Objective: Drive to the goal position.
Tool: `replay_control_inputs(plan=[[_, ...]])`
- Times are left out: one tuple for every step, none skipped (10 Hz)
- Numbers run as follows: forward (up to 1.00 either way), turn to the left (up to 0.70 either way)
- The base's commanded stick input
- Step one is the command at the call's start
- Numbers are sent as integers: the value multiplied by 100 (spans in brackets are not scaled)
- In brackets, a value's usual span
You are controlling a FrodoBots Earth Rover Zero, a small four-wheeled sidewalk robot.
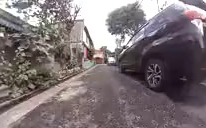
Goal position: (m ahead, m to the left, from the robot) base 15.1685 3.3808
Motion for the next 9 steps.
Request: replay_control_inputs(plan=[[100,0],[100,0],[100,0],[100,-16],[100,-30],[100,-14],[100,0],[100,0],[100,0]])
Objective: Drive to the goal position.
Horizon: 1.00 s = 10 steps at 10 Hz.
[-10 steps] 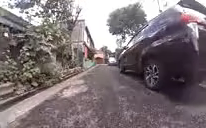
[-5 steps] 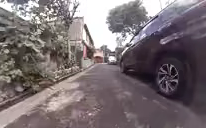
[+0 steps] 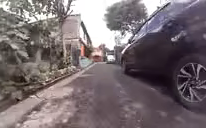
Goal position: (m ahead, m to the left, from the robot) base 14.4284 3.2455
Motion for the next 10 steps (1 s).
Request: replay_control_inputs(plan=[[100,0],[100,0],[100,0],[100,0],[100,0],[100,0],[100,0],[100,0],[100,0],[100,1]])
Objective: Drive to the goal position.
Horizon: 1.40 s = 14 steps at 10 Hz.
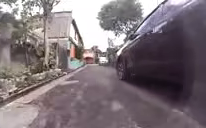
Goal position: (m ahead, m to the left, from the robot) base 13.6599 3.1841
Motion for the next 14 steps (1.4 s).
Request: replay_control_inputs(plan=[[100,2],[100,3],[100,4],[100,39],[100,24],[100,0],[100,0],[100,0],[100,0],[100,0],[100,0],[100,0],[100,0],[100,0]])
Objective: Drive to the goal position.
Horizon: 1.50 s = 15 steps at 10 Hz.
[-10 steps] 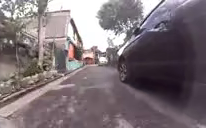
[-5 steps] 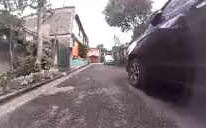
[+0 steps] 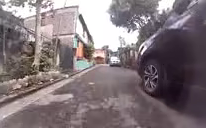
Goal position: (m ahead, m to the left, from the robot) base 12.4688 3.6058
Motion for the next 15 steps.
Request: replay_control_inputs(plan=[[100,0],[100,0],[100,0],[100,0],[100,0],[100,0],[100,0],[100,0],[100,0],[100,0],[100,0],[100,0],[100,-1],[100,-5],[100,-30]])
